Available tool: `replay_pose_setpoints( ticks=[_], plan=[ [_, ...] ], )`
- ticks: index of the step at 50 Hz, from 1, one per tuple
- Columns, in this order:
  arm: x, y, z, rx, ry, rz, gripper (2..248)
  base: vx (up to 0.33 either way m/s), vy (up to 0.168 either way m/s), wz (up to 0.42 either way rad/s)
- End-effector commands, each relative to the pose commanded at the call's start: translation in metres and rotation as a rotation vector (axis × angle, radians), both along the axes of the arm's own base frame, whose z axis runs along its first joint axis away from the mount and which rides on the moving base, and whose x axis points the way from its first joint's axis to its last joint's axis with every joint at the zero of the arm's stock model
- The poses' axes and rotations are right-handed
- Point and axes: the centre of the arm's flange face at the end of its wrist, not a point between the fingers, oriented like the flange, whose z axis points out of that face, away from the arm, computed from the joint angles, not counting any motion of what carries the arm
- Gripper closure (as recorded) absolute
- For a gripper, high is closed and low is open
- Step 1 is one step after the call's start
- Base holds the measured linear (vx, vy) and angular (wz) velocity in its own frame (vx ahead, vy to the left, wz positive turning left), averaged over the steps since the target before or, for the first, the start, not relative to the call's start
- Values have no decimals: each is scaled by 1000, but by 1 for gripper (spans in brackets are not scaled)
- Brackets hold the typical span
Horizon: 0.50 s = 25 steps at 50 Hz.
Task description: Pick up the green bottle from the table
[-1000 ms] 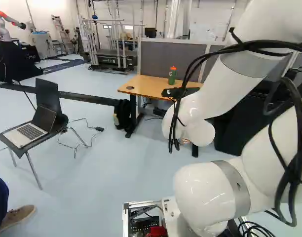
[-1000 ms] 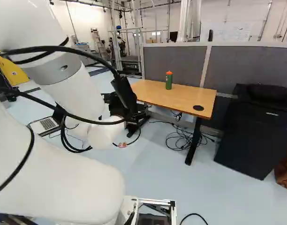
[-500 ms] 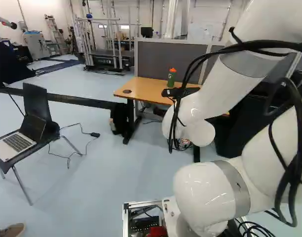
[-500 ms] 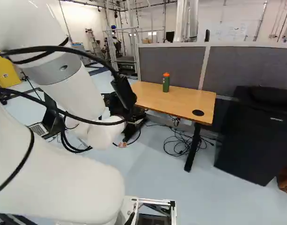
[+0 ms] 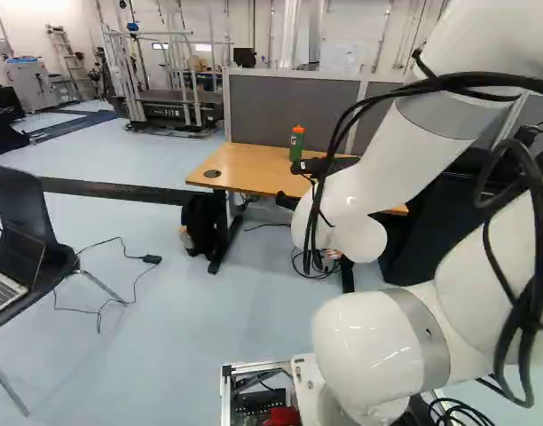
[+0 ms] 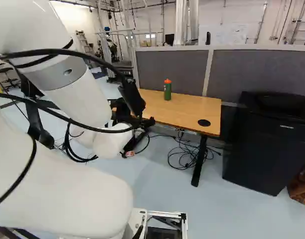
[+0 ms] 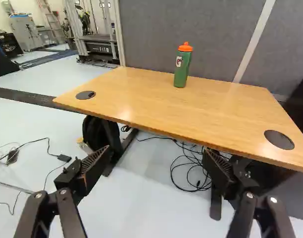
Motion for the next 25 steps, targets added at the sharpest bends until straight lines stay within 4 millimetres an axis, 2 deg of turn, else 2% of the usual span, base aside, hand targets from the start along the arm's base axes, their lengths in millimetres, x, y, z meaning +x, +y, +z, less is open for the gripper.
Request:
replay_pose_setpoints(
  ticks=[25],
  plan=[
    [0, 0, 0, 0, 0, 0, 3, 168, -7, -162]
  ],
)
